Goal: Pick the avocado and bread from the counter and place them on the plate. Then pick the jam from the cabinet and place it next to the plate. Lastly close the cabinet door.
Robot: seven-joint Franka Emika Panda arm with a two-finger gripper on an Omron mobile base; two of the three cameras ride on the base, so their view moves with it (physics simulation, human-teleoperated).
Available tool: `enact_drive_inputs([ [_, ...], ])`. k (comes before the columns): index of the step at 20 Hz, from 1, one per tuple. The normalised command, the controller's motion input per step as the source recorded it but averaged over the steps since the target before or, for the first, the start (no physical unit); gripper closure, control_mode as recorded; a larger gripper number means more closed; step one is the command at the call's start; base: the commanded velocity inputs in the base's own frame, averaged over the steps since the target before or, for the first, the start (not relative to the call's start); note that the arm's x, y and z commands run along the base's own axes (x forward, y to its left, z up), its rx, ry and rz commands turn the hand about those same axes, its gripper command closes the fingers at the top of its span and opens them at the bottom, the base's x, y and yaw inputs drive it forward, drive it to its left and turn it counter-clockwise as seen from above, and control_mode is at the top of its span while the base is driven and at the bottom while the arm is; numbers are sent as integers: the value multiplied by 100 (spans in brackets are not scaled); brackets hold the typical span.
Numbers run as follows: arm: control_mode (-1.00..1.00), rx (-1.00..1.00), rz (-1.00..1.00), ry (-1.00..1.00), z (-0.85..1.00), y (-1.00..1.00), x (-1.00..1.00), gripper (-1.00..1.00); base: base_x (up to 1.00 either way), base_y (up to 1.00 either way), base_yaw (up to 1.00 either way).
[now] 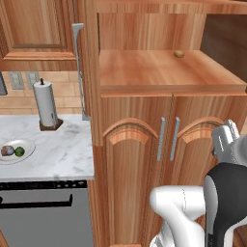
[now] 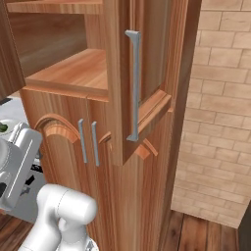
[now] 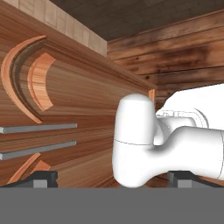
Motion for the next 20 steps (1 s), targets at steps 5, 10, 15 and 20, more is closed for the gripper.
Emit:
enact_drive_inputs([
  [5, 100, 0, 0, 0, 0, 0, 0, -100, 4, -8, 0],
  [10, -100, 0, 0, 0, 1, -3, 1, -100, 0, 0, 0],
  [15, -100, -2, -2, -7, 0, 12, 0, -100, 0, 0, 0],
  [20, -100, -8, -6, -12, 0, 27, -2, -100, 0, 0, 0],
])
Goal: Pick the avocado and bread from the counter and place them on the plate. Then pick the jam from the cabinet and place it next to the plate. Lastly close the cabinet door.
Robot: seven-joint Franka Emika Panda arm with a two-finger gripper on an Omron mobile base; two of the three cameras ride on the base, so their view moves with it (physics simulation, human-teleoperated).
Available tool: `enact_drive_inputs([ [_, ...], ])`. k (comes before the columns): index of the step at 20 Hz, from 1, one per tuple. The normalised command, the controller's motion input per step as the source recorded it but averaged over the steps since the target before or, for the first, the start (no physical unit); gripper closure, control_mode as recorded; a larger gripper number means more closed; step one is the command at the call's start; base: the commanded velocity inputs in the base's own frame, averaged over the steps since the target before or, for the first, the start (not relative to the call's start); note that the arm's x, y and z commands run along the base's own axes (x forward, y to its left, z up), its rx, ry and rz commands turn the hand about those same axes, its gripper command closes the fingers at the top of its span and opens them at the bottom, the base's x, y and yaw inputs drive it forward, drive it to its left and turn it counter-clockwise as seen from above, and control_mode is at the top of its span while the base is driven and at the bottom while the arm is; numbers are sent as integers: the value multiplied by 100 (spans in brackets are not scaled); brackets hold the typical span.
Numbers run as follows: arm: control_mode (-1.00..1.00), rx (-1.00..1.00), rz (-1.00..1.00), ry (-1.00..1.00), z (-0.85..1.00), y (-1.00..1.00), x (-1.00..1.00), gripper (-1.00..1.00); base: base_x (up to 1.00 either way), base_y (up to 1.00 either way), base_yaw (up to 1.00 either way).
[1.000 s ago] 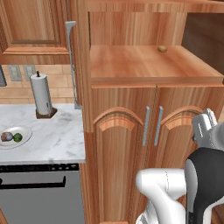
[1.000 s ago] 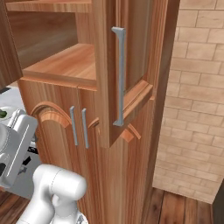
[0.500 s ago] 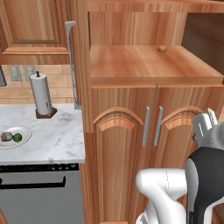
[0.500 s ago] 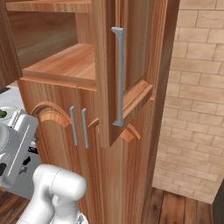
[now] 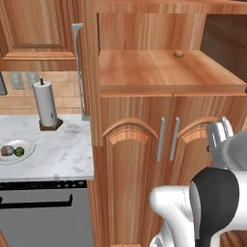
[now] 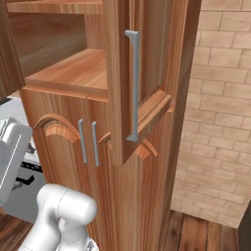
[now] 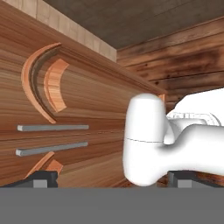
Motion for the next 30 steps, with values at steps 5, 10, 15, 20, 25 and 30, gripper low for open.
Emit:
enact_drive_inputs([
  [5, -100, -7, -3, -21, 0, 21, -34, -100, 0, 0, 0],
  [10, -100, -6, 0, -27, 0, 9, -51, -100, 0, 0, 0],
  [15, -100, -8, -6, -21, 0, 24, -23, -100, 0, 0, 0],
  [20, -100, -8, -6, -14, 0, 33, -13, -100, 0, 0, 0],
  [25, -100, -9, -6, -12, 0, 35, -13, -100, 0, 0, 0],
  [30, -100, -10, -2, -10, -7, 28, -6, -100, 0, 0, 0],
])
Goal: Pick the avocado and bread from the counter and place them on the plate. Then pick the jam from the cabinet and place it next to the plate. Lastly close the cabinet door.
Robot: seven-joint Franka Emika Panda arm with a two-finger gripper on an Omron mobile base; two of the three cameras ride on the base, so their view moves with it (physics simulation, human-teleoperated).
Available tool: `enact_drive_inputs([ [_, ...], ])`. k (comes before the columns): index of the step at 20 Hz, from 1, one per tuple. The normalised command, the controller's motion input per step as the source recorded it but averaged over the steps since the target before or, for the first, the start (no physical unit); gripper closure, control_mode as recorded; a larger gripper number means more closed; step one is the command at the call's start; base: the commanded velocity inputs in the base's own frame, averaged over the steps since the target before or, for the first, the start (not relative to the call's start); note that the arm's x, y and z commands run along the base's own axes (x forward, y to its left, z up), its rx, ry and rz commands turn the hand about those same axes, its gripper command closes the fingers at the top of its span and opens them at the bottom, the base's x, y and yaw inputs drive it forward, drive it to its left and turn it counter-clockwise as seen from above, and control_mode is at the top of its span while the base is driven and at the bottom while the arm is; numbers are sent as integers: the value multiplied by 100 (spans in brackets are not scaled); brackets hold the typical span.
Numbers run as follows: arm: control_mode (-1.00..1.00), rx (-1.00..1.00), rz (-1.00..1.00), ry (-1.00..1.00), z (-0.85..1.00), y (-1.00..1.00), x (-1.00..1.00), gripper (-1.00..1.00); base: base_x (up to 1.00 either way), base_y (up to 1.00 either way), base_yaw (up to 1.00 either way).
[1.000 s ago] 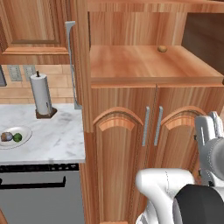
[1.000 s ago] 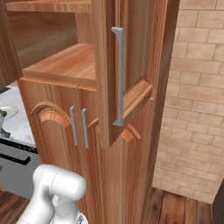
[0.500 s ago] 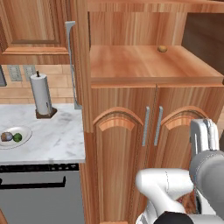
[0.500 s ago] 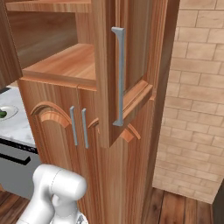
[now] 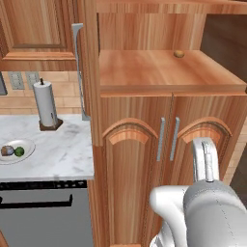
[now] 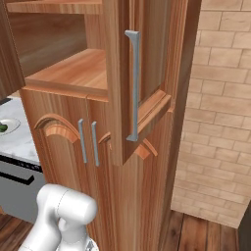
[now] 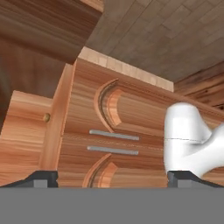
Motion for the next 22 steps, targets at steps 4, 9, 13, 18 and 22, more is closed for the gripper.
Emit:
enact_drive_inputs([
  [4, -100, -12, -1, -10, -13, 29, 0, -100, 0, 0, 0],
  [9, -100, -13, 0, -9, -17, 32, 0, -100, 0, 0, 0],
  [13, -100, -12, 0, -9, -20, 28, 0, -100, 0, 0, 0],
  [18, -100, -12, 0, -8, -23, 29, 0, -100, 0, 0, 0],
  [22, -100, -12, 0, -7, -22, 32, 4, -100, 0, 0, 0],
])
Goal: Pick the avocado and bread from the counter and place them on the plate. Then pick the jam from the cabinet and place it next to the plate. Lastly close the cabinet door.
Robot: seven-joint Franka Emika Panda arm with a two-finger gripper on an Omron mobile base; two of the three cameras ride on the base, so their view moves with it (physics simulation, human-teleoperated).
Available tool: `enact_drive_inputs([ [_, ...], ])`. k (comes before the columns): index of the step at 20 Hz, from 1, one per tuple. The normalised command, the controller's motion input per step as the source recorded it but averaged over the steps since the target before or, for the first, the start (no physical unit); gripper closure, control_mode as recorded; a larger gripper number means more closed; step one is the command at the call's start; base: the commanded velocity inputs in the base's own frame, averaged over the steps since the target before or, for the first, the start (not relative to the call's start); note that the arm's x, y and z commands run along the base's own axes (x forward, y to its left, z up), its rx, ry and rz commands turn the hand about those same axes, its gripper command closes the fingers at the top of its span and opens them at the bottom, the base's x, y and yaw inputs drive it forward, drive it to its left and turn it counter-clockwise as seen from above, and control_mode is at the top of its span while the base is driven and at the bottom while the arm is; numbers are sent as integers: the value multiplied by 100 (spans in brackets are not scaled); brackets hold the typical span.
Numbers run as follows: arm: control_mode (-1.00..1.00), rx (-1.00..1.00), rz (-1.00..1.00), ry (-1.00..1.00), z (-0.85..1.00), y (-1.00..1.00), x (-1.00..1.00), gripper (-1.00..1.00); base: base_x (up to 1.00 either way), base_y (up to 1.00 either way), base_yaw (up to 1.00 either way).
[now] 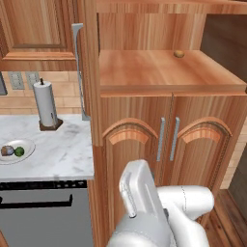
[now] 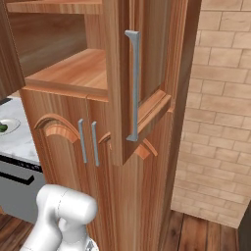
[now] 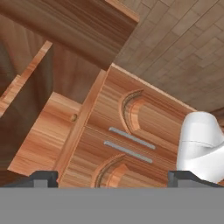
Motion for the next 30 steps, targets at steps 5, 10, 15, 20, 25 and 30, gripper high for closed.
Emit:
enact_drive_inputs([
  [5, -100, -10, 0, -4, -16, 29, 10, -100, 0, 0, 0],
  [10, -100, -6, 0, -6, -3, 16, 22, -100, 0, 0, 0],
  [15, -100, -3, 0, -10, 0, 3, 22, -100, 0, 0, 0],
  [20, -100, -3, 0, -10, 0, 1, 19, -100, 0, 0, 0],
  [25, -100, -5, 0, -9, -6, 3, 18, -100, 0, 0, 0],
  [30, -100, -6, -3, -5, -8, 11, 41, -100, 0, 0, 0],
])
